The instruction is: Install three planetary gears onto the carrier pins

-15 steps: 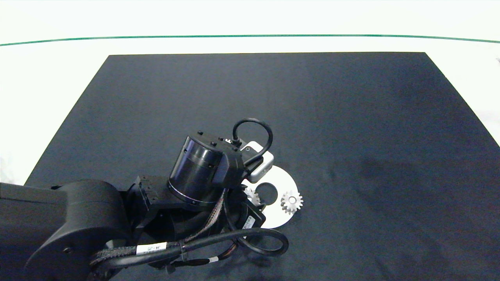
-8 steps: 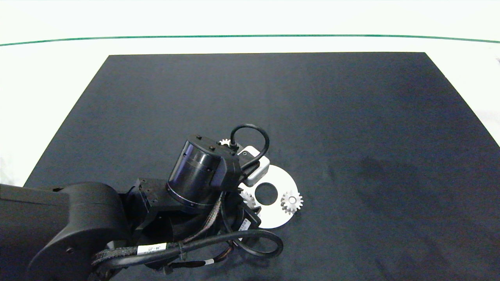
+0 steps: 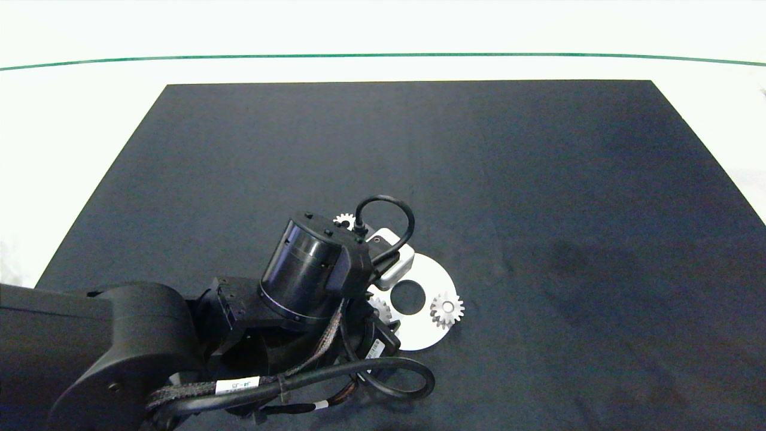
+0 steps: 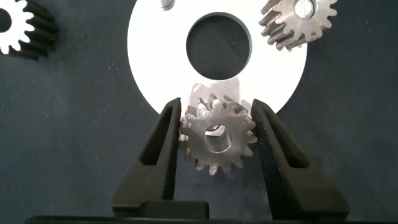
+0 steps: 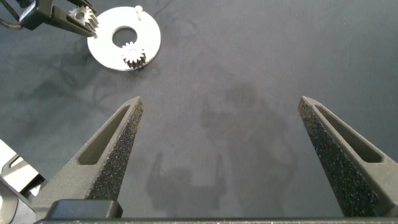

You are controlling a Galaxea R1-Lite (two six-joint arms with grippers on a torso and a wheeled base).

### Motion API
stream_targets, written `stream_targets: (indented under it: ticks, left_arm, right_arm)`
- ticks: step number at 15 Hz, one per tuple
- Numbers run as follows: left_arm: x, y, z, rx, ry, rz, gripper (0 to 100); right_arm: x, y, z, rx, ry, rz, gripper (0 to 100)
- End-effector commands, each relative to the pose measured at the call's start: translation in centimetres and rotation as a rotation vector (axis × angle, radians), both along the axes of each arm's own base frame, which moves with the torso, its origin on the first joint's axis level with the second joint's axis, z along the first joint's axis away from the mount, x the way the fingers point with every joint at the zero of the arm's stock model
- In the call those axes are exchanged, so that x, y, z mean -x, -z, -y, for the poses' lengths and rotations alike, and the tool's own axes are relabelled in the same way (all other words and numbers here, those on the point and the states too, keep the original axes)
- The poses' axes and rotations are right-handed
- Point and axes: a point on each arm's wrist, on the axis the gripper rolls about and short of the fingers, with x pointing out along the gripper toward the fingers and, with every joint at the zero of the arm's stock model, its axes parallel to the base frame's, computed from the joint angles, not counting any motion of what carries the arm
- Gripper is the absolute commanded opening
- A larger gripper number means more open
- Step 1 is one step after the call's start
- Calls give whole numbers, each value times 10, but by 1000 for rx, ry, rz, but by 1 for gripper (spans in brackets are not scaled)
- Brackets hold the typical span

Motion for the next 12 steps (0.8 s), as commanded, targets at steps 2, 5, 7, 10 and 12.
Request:
stream_targets:
  ticks: [2,5,7,10,12]
  left_arm:
    - [-3,1,2,-3,-3,3,16]
    - [-4,2,2,-11,-1,6,16]
    - [-4,2,3,-12,-1,5,16]
    - [-4,3,3,-14,-1,3,16]
    - [-4,3,3,-13,-1,4,16]
  right_arm:
    - [0,1,0,4,0,-1,100]
    - [0,0,0,3,0,0,100]
    - [0,0,0,2,2,2,100]
    - [0,0,0,2,0,1,100]
    - [0,0,0,2,0,1,100]
